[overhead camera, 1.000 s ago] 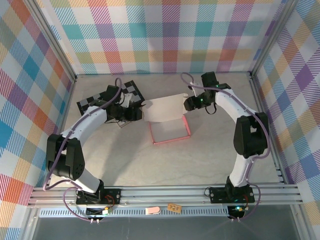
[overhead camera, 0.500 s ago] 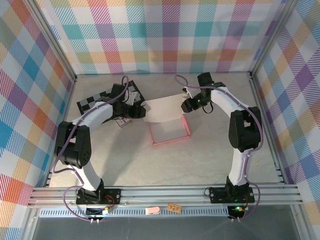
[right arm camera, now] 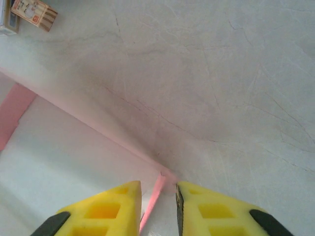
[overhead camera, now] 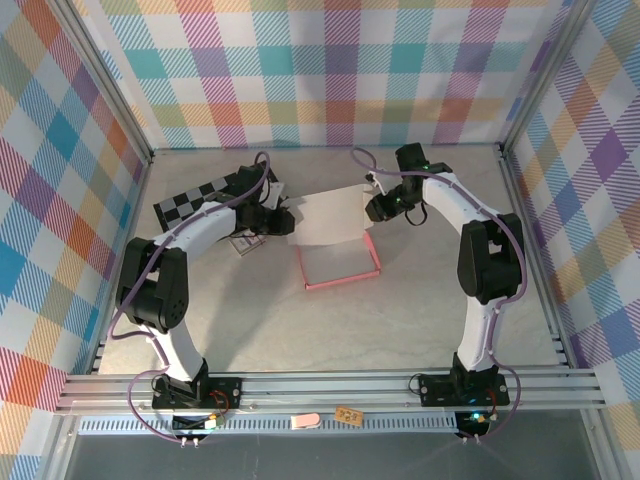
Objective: Fold the paper box
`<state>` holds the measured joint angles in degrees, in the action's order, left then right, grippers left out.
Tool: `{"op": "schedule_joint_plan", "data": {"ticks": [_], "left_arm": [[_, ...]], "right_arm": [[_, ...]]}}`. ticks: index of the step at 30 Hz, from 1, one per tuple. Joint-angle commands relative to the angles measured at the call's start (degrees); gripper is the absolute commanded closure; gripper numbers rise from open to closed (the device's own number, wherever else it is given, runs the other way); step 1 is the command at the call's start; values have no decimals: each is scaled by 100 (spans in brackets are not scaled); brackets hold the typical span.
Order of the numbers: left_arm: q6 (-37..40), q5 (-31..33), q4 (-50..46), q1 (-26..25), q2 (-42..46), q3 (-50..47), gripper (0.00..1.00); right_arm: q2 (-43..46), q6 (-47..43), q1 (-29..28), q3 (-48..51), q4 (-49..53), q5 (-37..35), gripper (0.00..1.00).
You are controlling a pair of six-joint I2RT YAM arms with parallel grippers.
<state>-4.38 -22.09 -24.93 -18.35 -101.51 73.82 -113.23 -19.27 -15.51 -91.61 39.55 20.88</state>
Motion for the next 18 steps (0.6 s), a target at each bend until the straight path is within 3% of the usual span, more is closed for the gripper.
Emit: {"op": "schedule_joint_plan", "data": {"ticks": [1, 2, 7, 12, 18], "left_arm": [[-19, 268, 39, -48, -5, 182, 91], [-42, 342, -7, -52, -16, 206, 95], [31, 360, -72, -55, -33, 266, 100], [689, -328, -302, -33, 21, 338, 100], [2173, -1351, -1588, 153, -123, 831, 100]], "right_arm": [[25, 72, -85, 21, -120, 82, 79], [28, 101, -101, 35, -152, 67, 81], [166, 207, -105, 275, -376, -90, 82], [386, 268, 112, 447, -538, 26, 65], [433, -400, 252, 345, -222, 786, 48]]}}
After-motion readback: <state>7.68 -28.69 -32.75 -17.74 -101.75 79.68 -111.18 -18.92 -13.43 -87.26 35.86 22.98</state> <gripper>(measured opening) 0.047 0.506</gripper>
